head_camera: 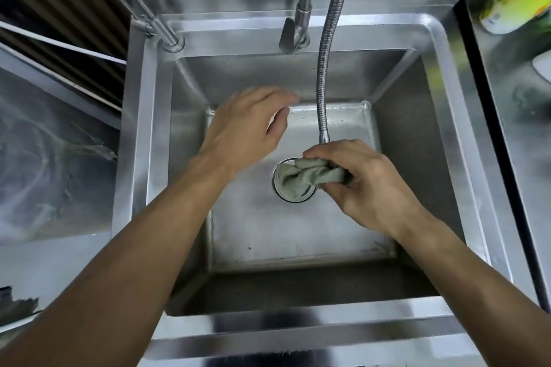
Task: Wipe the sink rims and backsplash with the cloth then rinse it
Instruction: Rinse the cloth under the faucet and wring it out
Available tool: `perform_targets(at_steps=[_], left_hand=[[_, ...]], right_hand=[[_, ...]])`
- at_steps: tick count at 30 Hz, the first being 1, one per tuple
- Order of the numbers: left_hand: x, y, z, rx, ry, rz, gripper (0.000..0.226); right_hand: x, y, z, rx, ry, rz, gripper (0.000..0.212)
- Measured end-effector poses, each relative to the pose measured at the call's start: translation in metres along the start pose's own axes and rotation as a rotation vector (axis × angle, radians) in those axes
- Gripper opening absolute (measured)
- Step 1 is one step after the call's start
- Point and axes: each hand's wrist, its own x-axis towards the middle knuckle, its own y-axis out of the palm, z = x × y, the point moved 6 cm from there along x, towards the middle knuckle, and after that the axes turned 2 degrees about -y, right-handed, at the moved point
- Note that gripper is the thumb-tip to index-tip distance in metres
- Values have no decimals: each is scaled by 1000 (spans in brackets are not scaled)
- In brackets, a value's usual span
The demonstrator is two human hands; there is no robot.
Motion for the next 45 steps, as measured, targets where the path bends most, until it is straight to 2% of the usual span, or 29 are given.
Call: perform_targets(at_steps=[3,6,8,10,15,20,24,28,30,32,33,36,38,39,42,45], left_hand=[[16,0,-6,45,92,-72,38],[32,15,-5,158,124,32,58],[39,26,1,255,58,105,76],[41,34,6,350,-35,104,88],[44,39,4,437,-228,31,92],[57,39,10,156,-516,85,87],[57,33,15,65,-488,186,88],[64,15,14,-33,-446,244,75],[44,12,6,-166,-420,178,55],[-2,26,-1,-378,-504,165,39],[-29,42,-6,-530,-605,245,41],[-100,93,-29,-968,-933,688,64],[-124,113,-45,-1164,-998,875,63],[-127,118,-48,-1177,-981,903,56],[-123,130,-45,-1061,-985,812,35],[-116,147,-35,-1052,-1081,646,26]], right_hand=[[2,4,-1,23,-1,28,57],[3,11,-4,27,-25,49,55],[5,15,-9,16,-27,62,56],[8,19,-14,5,-34,81,56],[11,22,-17,62,-43,94,53],[7,23,-21,86,-54,59,51],[-3,24,-23,161,-20,7,47],[-12,19,-23,216,18,-10,48],[-23,20,-27,356,178,13,53],[-39,28,-35,549,390,37,57],[-48,34,-40,611,458,41,56],[-66,53,-57,722,617,84,49],[-73,62,-67,733,697,129,45],[-75,64,-73,713,723,134,43],[-77,69,-89,750,819,67,38],[-71,78,-104,861,937,-89,36]])
